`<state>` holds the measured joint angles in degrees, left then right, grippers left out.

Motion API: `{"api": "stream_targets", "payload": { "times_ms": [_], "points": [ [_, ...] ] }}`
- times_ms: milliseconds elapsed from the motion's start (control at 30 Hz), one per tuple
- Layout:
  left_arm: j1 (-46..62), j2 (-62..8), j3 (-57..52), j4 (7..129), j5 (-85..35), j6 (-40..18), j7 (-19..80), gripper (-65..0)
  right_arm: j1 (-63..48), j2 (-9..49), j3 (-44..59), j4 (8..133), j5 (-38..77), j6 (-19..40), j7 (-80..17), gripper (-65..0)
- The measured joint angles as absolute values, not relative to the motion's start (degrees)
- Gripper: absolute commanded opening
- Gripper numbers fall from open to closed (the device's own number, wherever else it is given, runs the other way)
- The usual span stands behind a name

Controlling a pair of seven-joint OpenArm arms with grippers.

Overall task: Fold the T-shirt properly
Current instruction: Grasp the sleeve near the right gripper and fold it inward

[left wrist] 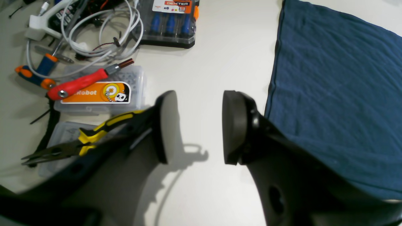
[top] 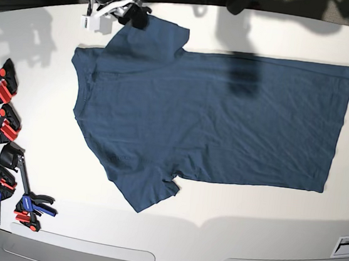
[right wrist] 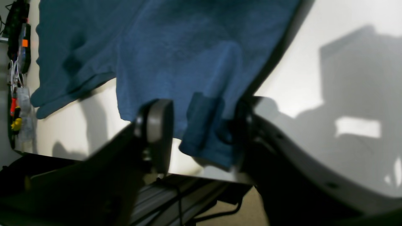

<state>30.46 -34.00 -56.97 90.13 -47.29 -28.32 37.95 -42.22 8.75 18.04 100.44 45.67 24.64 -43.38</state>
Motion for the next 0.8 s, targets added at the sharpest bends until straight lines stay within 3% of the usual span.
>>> {"api": "stream_targets", "payload": {
  "times_ms": [167, 400, 600, 800],
  "points": [
    [30.46, -34.00, -56.95, 90.13, -47.29, -28.32, 37.95, -43.2, -42.22, 8.75, 17.98, 100.16, 45.32, 24.43, -44.45, -65.0],
    [30.46, -34.00, -56.97, 90.13, -47.31, -28.32, 37.95, -43.2, -39.99, 8.71, 17.82, 100.82, 47.03, 26.20, -45.56, -65.0],
    [30.46, -34.00, -56.95, 90.13, -47.29, -28.32, 37.95, -43.2, -31.88, 8.78, 16.45, 101.71, 46.72, 27.83, -43.92, -65.0],
    [30.46, -34.00, -56.95, 90.13, -47.29, -28.32, 37.95, -43.2, -22.74, 8.73, 9.98, 101.73, 32.60, 28.64, -36.01, -65.0]
  ]
}}
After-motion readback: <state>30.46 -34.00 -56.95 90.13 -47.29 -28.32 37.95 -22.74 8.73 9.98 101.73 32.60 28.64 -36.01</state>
